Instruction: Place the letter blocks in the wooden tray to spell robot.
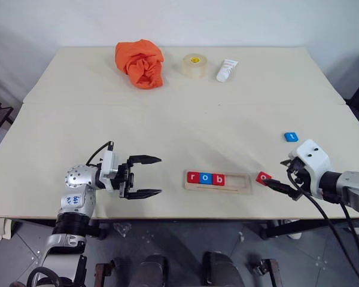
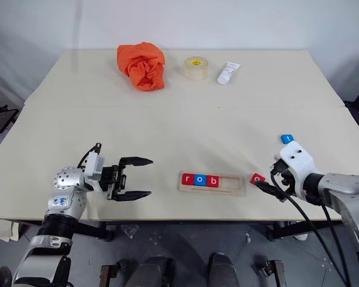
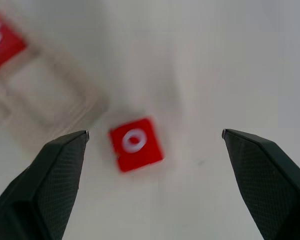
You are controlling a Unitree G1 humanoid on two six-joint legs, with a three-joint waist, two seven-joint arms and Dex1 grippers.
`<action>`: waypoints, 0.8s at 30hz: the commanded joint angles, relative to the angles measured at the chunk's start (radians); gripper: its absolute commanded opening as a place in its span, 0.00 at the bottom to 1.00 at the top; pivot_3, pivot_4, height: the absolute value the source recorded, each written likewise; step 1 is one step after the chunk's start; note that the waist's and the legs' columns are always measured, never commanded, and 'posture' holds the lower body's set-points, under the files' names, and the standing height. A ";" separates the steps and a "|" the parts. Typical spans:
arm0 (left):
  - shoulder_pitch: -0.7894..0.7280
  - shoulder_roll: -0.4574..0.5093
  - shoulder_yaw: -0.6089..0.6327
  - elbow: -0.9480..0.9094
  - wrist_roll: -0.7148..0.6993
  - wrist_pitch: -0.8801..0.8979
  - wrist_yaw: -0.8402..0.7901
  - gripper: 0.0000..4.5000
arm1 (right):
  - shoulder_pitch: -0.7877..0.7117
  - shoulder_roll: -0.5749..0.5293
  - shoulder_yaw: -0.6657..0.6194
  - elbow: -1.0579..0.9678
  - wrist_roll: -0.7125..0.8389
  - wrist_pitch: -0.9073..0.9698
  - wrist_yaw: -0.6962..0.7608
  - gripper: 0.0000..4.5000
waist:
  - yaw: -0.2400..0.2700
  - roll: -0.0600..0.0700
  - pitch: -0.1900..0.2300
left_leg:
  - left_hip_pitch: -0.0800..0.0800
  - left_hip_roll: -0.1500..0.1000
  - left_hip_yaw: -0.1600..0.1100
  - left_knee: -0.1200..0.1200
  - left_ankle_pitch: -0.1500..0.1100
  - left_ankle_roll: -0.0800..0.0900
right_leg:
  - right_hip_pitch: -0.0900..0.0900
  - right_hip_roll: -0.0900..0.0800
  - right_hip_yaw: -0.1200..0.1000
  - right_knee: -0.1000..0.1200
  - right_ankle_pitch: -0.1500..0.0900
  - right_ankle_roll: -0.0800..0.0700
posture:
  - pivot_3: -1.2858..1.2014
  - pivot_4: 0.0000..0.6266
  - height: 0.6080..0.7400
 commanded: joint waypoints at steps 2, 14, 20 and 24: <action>0.015 -0.002 0.004 -0.035 -0.006 -0.011 0.003 1.00 | -0.040 -0.053 0.058 0.091 -0.020 -0.125 0.123 0.99 | 0.000 0.000 0.000 | 0.000 0.000 0.000 0.000 0.000 0.000 | 0.000 0.000 0.000 -0.001 0.000 0.000 | 0.52 0.24 1.00; 0.049 0.005 0.012 -0.075 -0.010 -0.009 0.029 1.00 | -0.157 -0.015 0.223 0.299 -0.132 -0.257 0.180 0.91 | 0.001 0.000 0.000 | 0.000 0.000 -0.001 0.002 0.000 -0.001 | 0.000 -0.002 0.000 -0.003 0.000 0.000 | 0.52 0.24 1.00; 0.058 0.009 0.014 -0.082 -0.011 -0.009 0.036 1.00 | -0.160 -0.016 0.228 0.300 -0.145 -0.267 0.184 0.50 | 0.001 0.000 0.000 | 0.000 0.000 -0.001 0.003 0.000 -0.001 | 0.001 -0.002 0.000 -0.003 0.000 0.000 | 0.52 0.24 1.00; 0.062 0.009 0.014 -0.086 -0.012 -0.009 0.038 1.00 | -0.180 -0.028 0.222 0.288 -0.144 -0.275 0.193 0.32 | 0.001 0.000 0.000 | 0.000 0.000 -0.001 0.003 0.000 -0.001 | 0.001 -0.002 0.000 -0.003 0.000 0.000 | 0.52 0.24 1.00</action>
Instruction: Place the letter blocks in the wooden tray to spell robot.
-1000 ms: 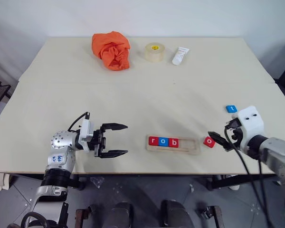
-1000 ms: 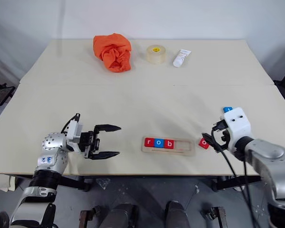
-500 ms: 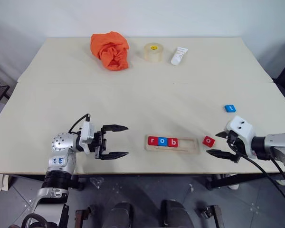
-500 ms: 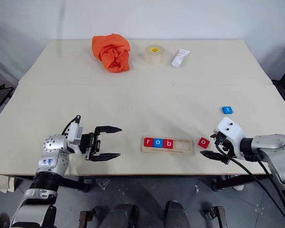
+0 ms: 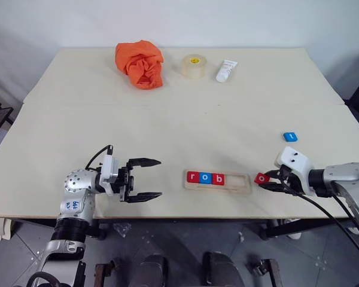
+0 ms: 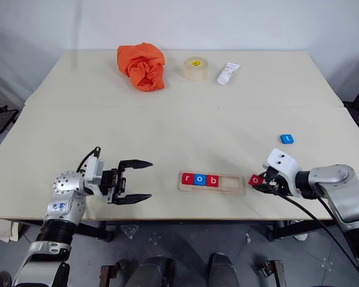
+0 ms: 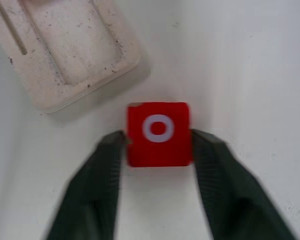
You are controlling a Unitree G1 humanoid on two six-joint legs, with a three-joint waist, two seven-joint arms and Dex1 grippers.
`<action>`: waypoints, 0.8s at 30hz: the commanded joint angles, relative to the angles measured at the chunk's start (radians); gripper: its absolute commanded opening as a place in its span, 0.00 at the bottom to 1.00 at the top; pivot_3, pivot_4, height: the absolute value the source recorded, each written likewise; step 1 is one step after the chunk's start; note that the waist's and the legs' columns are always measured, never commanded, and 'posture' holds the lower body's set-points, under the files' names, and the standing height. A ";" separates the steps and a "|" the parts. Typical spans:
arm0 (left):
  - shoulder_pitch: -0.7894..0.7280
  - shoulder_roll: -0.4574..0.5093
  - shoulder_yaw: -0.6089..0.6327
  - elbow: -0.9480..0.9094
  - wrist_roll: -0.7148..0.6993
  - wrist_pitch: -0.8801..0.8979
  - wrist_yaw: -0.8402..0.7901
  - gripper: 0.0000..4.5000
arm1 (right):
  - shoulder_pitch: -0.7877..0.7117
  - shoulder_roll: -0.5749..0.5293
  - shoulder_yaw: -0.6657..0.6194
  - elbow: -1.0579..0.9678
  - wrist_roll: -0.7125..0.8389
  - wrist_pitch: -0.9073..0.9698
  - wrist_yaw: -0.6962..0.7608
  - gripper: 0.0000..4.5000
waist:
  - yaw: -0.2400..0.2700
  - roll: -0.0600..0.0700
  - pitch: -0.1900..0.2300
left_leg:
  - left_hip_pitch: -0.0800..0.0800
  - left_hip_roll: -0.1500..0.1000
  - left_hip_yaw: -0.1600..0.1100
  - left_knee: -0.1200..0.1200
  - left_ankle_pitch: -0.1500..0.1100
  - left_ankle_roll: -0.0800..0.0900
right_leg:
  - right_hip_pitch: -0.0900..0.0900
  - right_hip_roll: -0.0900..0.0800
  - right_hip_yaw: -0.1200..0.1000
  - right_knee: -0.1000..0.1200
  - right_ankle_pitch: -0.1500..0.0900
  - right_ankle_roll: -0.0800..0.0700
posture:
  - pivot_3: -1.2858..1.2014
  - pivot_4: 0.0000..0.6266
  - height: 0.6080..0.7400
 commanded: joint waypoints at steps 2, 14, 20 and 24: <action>0.011 0.009 0.012 -0.039 -0.012 -0.006 0.003 1.00 | -0.041 -0.020 -0.008 -0.023 -0.013 -0.005 0.024 0.32 | 0.000 0.000 0.000 | 0.000 0.000 0.000 0.000 0.000 0.000 | 0.000 0.000 0.000 0.000 0.000 0.000 | 0.52 0.24 1.00; 0.028 0.008 0.002 -0.058 -0.011 -0.009 -0.007 1.00 | -0.224 0.029 0.171 -0.192 0.008 0.132 0.158 0.32 | -0.001 0.000 0.000 | 0.000 0.001 -0.001 0.000 -0.001 -0.001 | -0.001 -0.001 0.001 0.000 0.000 0.000 | 0.52 0.24 1.00; 0.048 0.013 0.005 -0.084 -0.010 -0.008 0.000 1.00 | -0.283 0.073 0.254 -0.125 -0.053 0.048 0.191 0.32 | 0.000 0.000 0.000 | -0.001 0.000 -0.001 0.000 -0.001 -0.001 | -0.001 -0.001 0.001 0.000 0.000 0.000 | 0.52 0.24 1.00; 0.063 0.015 0.010 -0.103 -0.011 -0.007 0.014 1.00 | -0.316 0.093 0.279 -0.071 -0.084 0.000 0.213 0.32 | -0.002 0.000 0.000 | -0.001 0.000 -0.002 0.000 -0.001 -0.001 | -0.001 0.000 0.001 0.000 0.000 0.000 | 0.52 0.24 1.00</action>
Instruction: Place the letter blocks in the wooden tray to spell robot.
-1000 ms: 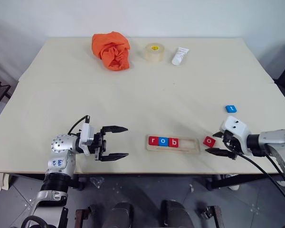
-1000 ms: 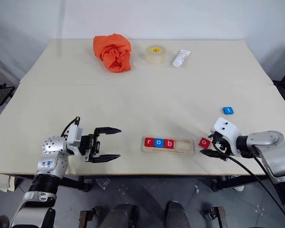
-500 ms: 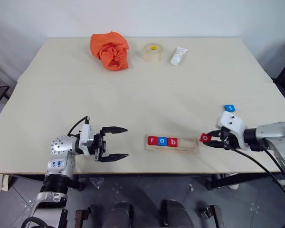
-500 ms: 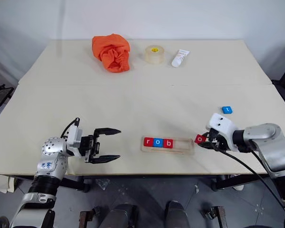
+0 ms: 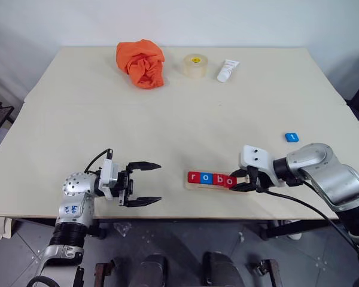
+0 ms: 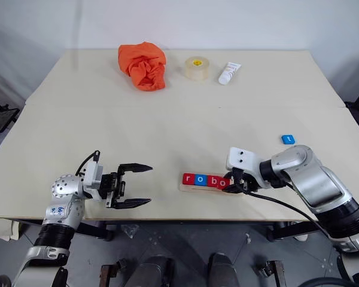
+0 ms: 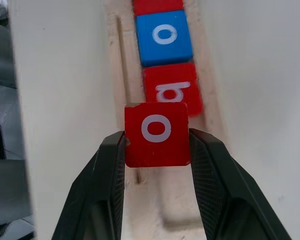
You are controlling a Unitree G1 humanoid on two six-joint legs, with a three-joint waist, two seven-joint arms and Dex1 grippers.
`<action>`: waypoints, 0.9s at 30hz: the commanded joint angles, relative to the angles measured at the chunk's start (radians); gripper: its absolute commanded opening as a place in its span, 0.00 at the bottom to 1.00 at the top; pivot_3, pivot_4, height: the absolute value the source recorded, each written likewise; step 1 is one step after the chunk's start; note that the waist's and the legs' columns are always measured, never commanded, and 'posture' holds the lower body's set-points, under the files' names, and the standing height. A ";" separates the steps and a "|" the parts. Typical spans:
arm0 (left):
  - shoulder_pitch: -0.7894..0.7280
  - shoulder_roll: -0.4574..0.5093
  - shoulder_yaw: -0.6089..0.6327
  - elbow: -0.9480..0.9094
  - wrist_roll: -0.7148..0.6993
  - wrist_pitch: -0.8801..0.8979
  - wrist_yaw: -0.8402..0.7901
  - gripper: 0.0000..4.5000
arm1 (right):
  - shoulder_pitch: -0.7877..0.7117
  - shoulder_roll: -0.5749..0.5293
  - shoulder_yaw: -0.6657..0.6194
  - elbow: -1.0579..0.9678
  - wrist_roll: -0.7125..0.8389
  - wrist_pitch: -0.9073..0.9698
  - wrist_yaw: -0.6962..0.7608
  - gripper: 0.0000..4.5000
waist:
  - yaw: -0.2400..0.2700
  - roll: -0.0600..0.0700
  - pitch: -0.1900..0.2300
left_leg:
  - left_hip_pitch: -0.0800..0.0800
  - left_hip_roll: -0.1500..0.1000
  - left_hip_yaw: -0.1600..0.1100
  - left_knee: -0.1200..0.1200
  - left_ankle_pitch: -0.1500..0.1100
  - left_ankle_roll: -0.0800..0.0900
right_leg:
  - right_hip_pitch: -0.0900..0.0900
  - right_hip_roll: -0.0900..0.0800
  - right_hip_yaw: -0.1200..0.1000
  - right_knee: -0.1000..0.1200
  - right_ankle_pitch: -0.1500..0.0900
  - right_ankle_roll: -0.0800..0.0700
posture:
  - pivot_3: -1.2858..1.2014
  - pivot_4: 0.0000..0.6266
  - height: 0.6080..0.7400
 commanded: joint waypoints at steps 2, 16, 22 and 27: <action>0.025 0.011 0.011 -0.056 -0.012 -0.004 0.018 1.00 | -0.027 0.011 0.001 0.031 -0.025 -0.047 0.028 0.32 | 0.000 0.000 0.000 | 0.000 0.000 0.000 0.000 0.000 0.000 | 0.000 0.000 0.000 0.000 0.000 0.000 | 0.52 0.24 1.00; 0.052 0.007 0.008 -0.082 -0.015 0.001 0.047 1.00 | -0.026 0.009 -0.015 0.071 -0.047 -0.087 0.054 0.32 | 0.000 0.000 0.000 | 0.000 0.000 0.000 0.000 0.000 0.000 | 0.000 0.000 0.000 0.000 0.000 0.000 | 0.52 0.24 1.00; 0.050 0.006 0.008 -0.078 -0.015 -0.001 0.046 1.00 | -0.037 0.026 -0.005 0.091 -0.066 -0.099 0.050 0.32 | 0.000 0.000 0.000 | 0.000 0.000 0.000 0.000 0.000 0.000 | 0.000 0.000 0.000 0.000 0.000 0.000 | 0.52 0.24 1.00; 0.049 0.008 0.010 -0.074 -0.015 -0.002 0.046 1.00 | -0.045 0.037 -0.008 0.093 -0.074 -0.111 0.054 0.63 | 0.000 0.000 0.000 | 0.000 0.000 0.000 0.000 0.000 0.000 | 0.000 0.000 -0.001 0.000 0.000 0.000 | 0.52 0.24 1.00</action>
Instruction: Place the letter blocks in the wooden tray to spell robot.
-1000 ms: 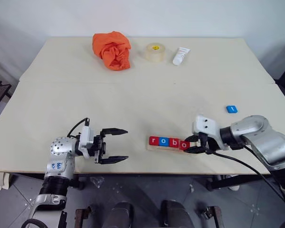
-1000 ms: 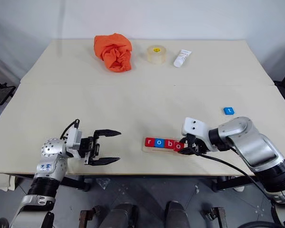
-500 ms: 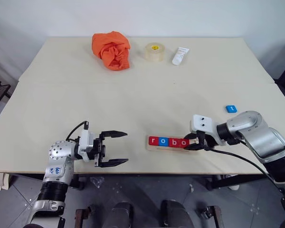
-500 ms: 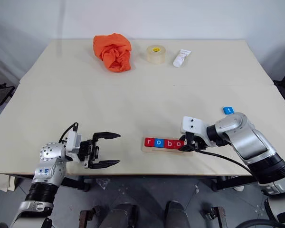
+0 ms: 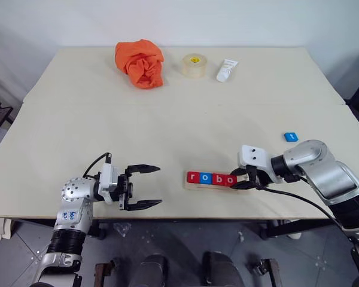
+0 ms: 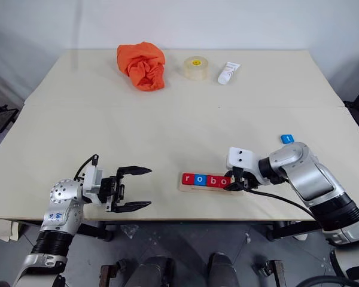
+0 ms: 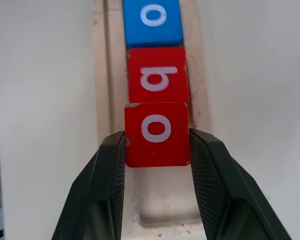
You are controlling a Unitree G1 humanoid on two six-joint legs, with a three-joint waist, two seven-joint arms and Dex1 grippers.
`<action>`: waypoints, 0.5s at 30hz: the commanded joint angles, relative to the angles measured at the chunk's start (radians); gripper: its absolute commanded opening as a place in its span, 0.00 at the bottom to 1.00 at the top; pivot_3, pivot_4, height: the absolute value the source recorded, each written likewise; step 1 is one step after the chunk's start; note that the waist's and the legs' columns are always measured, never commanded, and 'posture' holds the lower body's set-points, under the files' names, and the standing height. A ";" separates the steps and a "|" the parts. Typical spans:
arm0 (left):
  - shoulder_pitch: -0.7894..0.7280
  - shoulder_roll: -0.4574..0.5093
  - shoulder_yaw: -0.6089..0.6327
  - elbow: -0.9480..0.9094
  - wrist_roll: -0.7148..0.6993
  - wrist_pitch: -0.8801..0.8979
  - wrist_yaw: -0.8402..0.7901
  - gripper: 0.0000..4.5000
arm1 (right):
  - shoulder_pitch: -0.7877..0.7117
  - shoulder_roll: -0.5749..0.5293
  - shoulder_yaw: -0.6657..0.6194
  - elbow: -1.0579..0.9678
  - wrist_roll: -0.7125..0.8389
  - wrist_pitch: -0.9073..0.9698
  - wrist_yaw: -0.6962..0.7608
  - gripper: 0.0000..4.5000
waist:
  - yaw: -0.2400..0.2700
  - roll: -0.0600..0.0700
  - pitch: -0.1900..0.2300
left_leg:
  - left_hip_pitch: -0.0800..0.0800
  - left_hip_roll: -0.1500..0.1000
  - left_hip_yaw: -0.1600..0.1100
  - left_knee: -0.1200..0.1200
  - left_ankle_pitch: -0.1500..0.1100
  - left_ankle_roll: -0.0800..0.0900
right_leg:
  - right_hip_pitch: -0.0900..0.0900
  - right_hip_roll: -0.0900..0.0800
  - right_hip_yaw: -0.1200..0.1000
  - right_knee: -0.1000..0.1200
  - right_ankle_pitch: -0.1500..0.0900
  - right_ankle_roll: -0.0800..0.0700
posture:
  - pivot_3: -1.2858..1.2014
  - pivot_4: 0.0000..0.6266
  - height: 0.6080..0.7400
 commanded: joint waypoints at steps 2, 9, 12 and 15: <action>-0.003 0.006 0.011 -0.017 -0.015 -0.006 0.003 1.00 | -0.031 0.010 -0.022 -0.021 -0.008 -0.004 0.002 0.78 | 0.000 0.000 0.000 | 0.000 0.000 0.000 0.000 0.000 0.000 | 0.000 0.000 0.000 0.000 0.000 0.000 | 0.52 0.24 1.00; -0.022 0.003 0.010 0.008 -0.013 -0.011 -0.002 1.00 | -0.019 -0.020 -0.058 -0.064 0.009 0.026 0.005 0.99 | 0.001 0.000 0.000 | 0.000 0.000 0.000 0.000 0.000 0.000 | 0.000 0.000 0.000 0.000 0.000 0.000 | 0.52 0.24 1.00; -0.032 -0.001 0.006 0.019 -0.010 -0.012 -0.003 1.00 | 0.008 -0.031 -0.085 -0.090 0.023 0.049 -0.002 0.99 | 0.003 0.000 0.000 | 0.000 0.000 0.000 0.000 0.000 0.000 | 0.000 0.000 0.000 0.000 0.000 0.000 | 0.52 0.24 1.00; -0.044 -0.004 0.003 0.029 -0.008 -0.013 -0.004 1.00 | 0.036 -0.035 -0.120 -0.108 0.036 0.079 -0.028 0.99 | 0.002 0.000 0.000 | 0.000 0.000 0.000 0.000 0.000 0.000 | 0.000 0.000 0.000 0.000 0.000 0.000 | 0.52 0.24 1.00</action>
